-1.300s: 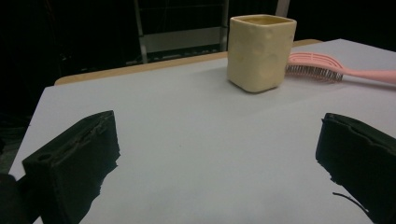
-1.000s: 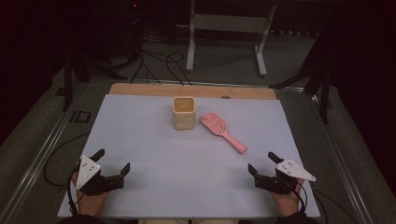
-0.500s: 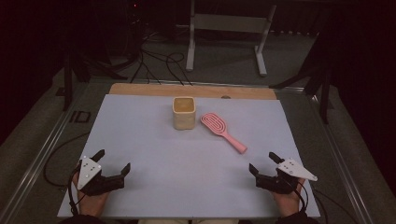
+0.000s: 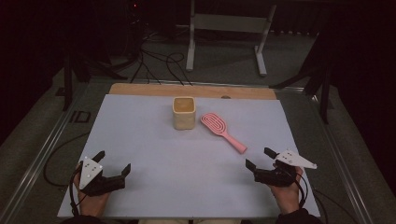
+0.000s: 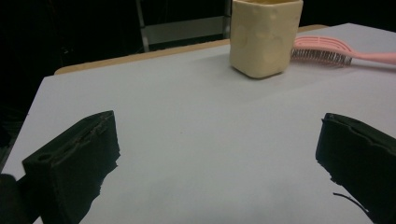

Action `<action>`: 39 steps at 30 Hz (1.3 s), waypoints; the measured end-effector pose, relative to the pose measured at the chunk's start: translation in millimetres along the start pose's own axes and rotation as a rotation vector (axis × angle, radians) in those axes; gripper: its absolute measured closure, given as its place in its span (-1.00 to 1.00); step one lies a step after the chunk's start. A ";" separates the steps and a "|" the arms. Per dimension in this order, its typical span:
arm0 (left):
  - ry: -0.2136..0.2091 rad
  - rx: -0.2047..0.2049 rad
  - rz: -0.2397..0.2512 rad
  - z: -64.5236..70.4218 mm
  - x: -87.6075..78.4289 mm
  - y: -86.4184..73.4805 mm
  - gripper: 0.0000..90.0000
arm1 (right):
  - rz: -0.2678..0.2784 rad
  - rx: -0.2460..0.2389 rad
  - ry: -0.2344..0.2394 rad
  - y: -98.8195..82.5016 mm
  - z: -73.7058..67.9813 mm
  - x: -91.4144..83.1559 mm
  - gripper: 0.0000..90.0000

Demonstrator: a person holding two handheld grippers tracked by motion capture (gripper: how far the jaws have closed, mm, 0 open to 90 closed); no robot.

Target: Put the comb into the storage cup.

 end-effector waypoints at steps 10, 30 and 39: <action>0.000 0.003 0.002 0.6 -0.7 0.1 -0.99 | -0.008 -0.050 0.009 26.4 -6.4 9.1 -0.80; -0.004 0.005 -0.007 2.9 1.3 -1.2 -0.99 | -0.095 -0.089 0.058 60.3 -18.2 32.3 -0.80; -0.008 0.004 -0.010 3.7 1.9 -1.8 -0.99 | -0.151 -0.136 0.028 66.1 -20.0 45.5 -0.80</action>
Point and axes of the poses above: each handheld gripper's, and its own axes: x roughly forward along the jaws, y roughly out of its top, z roughly to its right, the point moved 7 cm from there along x, roughly forward along the jaws, and after that the axes turned 9 degrees about x, right-handed, at the moved point
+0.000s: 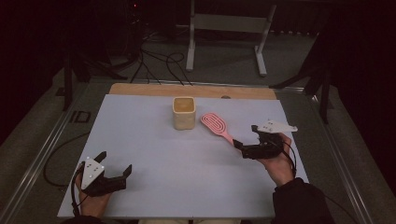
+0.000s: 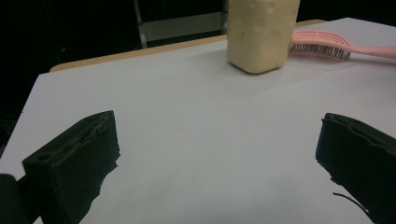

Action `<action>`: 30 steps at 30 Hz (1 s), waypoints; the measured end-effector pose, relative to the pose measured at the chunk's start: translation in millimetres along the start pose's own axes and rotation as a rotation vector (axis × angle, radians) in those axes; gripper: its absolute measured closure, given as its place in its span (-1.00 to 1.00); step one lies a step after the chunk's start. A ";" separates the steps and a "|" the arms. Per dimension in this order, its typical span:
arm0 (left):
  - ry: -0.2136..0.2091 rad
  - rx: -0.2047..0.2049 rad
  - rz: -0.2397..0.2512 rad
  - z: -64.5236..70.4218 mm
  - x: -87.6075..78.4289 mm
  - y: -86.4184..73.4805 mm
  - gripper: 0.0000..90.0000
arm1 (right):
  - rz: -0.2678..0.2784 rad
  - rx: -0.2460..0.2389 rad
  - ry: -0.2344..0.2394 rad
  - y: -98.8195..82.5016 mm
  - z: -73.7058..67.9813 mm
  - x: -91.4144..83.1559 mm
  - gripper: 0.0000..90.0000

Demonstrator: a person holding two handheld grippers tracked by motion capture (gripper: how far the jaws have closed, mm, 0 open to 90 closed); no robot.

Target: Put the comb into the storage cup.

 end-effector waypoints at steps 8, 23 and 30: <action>0.000 0.001 0.001 0.1 -0.1 0.0 -0.99 | -0.049 -0.032 -0.027 8.5 1.9 11.1 -0.80; 0.008 -0.011 0.003 -1.8 -0.9 -0.3 -0.99 | -0.162 -0.095 -0.079 21.1 10.7 35.4 -0.80; 0.009 -0.012 0.002 -1.6 -1.1 -0.1 -0.99 | -0.224 -0.089 -0.080 24.8 19.1 50.0 -0.80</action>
Point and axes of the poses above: each handheld gripper's, and its own axes: x roughly forward along the jaws, y roughly out of its top, z roughly to its right, the point moved 7 cm from there along x, roughly forward along the jaws, and after that the axes turned 9 degrees about x, right-handed, at the moved point
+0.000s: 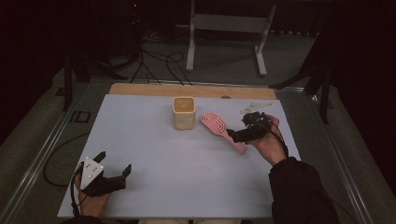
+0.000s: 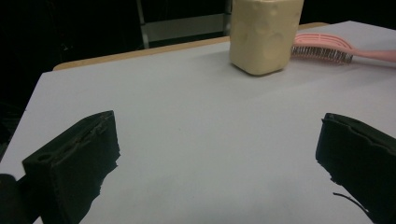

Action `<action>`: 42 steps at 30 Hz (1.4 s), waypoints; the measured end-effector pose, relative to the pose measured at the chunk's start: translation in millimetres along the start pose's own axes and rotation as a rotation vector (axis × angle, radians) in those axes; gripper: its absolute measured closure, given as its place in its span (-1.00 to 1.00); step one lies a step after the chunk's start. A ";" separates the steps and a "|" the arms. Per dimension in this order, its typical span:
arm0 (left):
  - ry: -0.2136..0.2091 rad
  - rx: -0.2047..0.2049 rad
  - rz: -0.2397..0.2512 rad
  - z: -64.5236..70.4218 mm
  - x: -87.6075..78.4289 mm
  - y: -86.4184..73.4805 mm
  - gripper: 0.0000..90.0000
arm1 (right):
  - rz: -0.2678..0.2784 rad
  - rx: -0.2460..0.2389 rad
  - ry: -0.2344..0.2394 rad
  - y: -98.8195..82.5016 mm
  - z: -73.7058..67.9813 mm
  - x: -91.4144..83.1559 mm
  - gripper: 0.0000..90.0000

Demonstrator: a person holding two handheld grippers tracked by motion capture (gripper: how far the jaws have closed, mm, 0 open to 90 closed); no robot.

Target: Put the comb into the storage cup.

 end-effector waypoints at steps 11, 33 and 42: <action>0.018 0.019 -0.014 -0.9 -0.1 -0.2 -0.99 | -0.100 -0.017 -0.013 6.4 6.5 24.5 -0.80; 0.013 0.011 -0.003 -0.7 -0.2 0.3 -1.00 | -0.242 -0.026 -0.028 0.4 15.5 67.6 -0.80; 0.012 0.012 -0.002 -0.4 0.0 0.3 -1.00 | -0.309 -0.016 -0.042 -7.2 17.3 84.5 -0.79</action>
Point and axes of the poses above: each handheld gripper's, and its own axes: x roughly forward along the jaws, y roughly out of its top, z roughly to its right, the point moved 7 cm from there along x, roughly forward along the jaws, and after that the axes turned 9 degrees about x, right-handed, at the moved point
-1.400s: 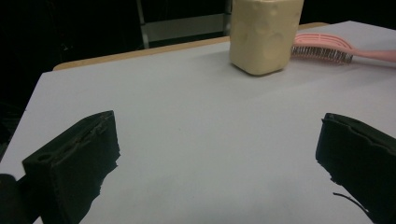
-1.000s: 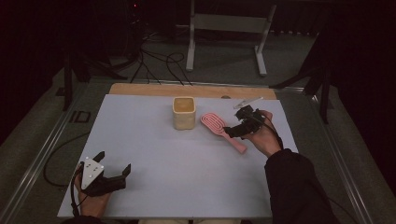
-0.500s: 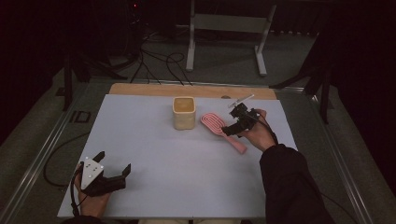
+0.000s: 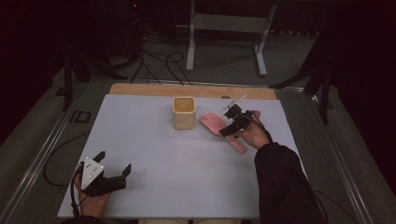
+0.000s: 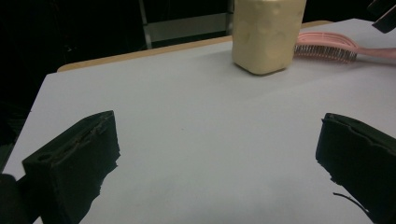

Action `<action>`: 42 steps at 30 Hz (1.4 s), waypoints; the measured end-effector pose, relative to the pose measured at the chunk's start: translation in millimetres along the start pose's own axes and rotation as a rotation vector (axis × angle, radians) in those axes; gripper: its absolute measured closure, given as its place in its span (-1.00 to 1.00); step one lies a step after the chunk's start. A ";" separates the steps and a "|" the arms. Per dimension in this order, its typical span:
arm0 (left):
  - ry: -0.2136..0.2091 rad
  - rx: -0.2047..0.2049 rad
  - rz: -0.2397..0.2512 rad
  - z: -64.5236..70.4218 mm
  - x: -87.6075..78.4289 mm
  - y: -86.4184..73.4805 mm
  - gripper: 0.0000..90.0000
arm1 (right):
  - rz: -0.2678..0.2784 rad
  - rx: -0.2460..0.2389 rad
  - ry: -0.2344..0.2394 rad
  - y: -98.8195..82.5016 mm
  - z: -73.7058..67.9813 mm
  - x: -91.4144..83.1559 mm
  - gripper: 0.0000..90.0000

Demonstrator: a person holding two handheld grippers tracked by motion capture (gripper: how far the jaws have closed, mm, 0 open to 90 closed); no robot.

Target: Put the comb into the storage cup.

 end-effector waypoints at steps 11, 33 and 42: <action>-0.004 0.002 -0.003 0.2 0.2 -0.3 -0.99 | -0.081 0.002 0.011 -6.2 -1.3 17.0 -0.73; -0.007 0.006 -0.006 0.6 0.2 -0.6 -0.99 | -0.227 0.029 0.053 -18.5 -7.3 44.1 0.13; -0.009 0.005 -0.004 1.6 0.9 -0.4 -0.99 | -0.224 0.031 0.059 -16.8 -11.4 44.2 0.30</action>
Point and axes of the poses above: each handheld gripper's, and its own axes: x roughly forward along the jaws, y roughly out of its top, z roughly to its right, the point moved 7 cm from there along x, roughly forward along the jaws, and after that the axes turned 9 degrees about x, right-handed, at the moved point
